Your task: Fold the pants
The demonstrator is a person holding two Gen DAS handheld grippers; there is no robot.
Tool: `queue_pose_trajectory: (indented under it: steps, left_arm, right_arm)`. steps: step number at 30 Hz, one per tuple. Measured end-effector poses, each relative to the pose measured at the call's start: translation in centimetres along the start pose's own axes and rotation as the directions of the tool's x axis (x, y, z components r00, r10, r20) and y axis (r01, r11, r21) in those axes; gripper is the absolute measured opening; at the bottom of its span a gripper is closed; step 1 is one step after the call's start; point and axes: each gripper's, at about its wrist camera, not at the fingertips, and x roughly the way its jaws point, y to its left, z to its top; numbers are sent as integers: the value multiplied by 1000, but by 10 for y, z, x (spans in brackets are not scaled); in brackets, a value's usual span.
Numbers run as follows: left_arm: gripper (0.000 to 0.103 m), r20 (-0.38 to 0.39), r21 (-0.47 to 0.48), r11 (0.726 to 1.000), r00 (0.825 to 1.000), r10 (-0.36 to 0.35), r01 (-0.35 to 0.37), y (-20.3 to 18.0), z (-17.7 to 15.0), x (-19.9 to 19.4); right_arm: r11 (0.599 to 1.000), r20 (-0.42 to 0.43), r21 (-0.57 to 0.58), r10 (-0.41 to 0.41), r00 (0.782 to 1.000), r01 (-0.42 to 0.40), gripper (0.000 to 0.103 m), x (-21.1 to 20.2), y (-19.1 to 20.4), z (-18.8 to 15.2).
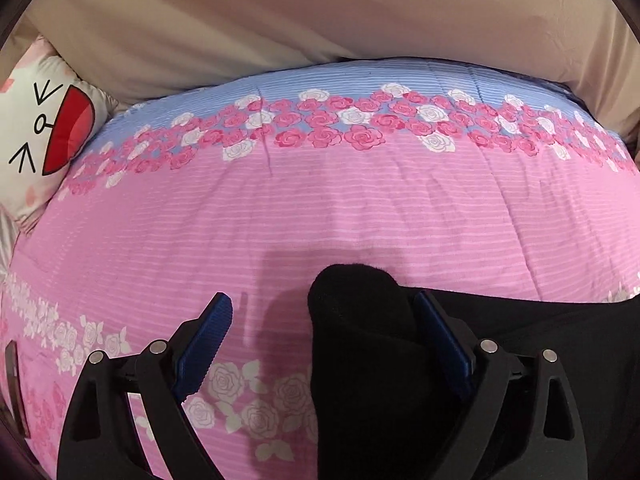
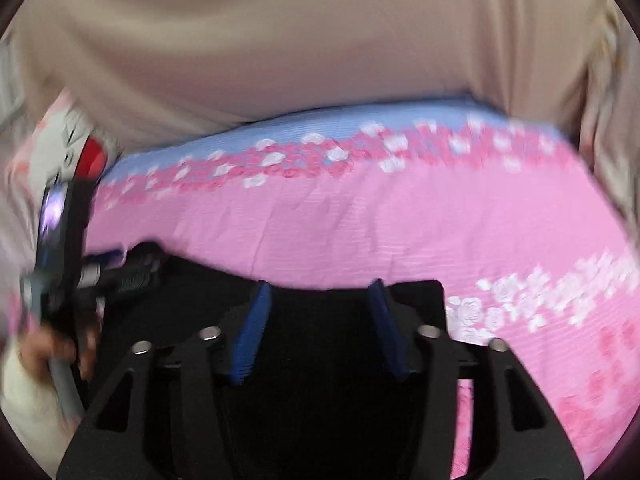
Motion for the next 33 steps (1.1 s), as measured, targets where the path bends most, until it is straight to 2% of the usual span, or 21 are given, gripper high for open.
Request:
queue_pose_trajectory:
  steps: [1, 2, 3, 4, 6, 7, 9, 11, 12, 14, 16, 17, 19, 21, 22, 25, 27, 30, 31, 33]
  left_arm:
    - [92, -2, -1, 1000, 1000, -3, 3, 1, 1, 0]
    - [91, -6, -2, 1000, 1000, -15, 15, 1, 1, 0]
    - [91, -8, 1, 1000, 1000, -11, 11, 0, 2, 0]
    - [90, -2, 8, 1000, 1000, -4, 4, -1, 2, -3]
    - [86, 32, -1, 1000, 999, -7, 7, 3, 0, -21]
    - [84, 50, -11, 1000, 998, -26, 27, 5, -3, -33]
    - [84, 101, 6, 997, 992, -75, 75, 5, -18, -67]
    - [84, 132, 47, 992, 984, -120, 115, -2, -42, -100]
    - [84, 133, 70, 988, 981, -143, 134, -7, -54, -110]
    - [66, 109, 118, 981, 980, -166, 154, -19, -85, -122]
    - [52, 51, 127, 980, 986, -161, 154, -24, -110, -116]
    - [51, 41, 120, 981, 986, -161, 155, -24, -119, -114]
    - [52, 74, 120, 986, 989, -129, 119, -26, -130, -119]
    - [52, 72, 110, 987, 990, -122, 114, -28, -131, -119]
    - [55, 69, 109, 988, 990, -121, 113, -27, -131, -118]
    - [57, 61, 102, 986, 989, -135, 128, -21, -132, -118]
    - [51, 60, 86, 989, 990, -129, 124, -18, -135, -127]
    - [50, 70, 103, 985, 986, -149, 141, -26, -143, -142]
    - [50, 57, 119, 983, 987, -149, 141, -30, -148, -139]
    - [51, 26, 120, 985, 992, -127, 123, -30, -154, -132]
  right_arm:
    - [998, -55, -16, -69, 996, 68, 67, 13, -9, -11]
    - [998, -70, 57, -11, 997, 15, 73, 17, -24, -19]
    - [989, -64, 143, 46, 997, -37, 72, 12, -35, -22]
    - [982, -35, 182, 51, 998, -43, 67, -3, -39, -25]
    - [993, 36, 121, 13, 999, -17, 65, -33, -29, -29]
    - [996, 50, 84, 20, 999, -24, 63, -46, -23, -33]
    - [999, 45, 28, 37, 998, -38, 48, -60, -14, -44]
    - [999, 2, 4, 53, 999, -53, 22, -58, -10, -61]
    - [998, -35, -4, 66, 997, -66, 16, -50, -10, -71]
    - [998, -39, -8, 58, 998, -58, 6, -48, -15, -82]
    - [995, -34, 56, 85, 996, -83, 3, -57, -26, -81]
    - [994, -23, 70, 82, 996, -80, 3, -64, -28, -81]
    - [997, 14, 37, 66, 998, -66, 6, -81, -18, -78]
    - [998, -18, -9, 57, 998, -57, 5, -78, -10, -82]
    - [999, -53, -27, 19, 998, -20, 2, -66, -13, -88]
    - [992, -29, 90, 91, 995, -88, 1, -76, -29, -95]
    - [998, 17, 45, 51, 999, -51, 6, -94, -19, -93]
    - [1000, -51, -13, 25, 998, -26, 2, -82, -12, -107]
    - [1000, -67, 4, 30, 997, -29, 1, -76, -19, -112]
    - [995, -44, 81, 68, 997, -64, 2, -89, -32, -121]
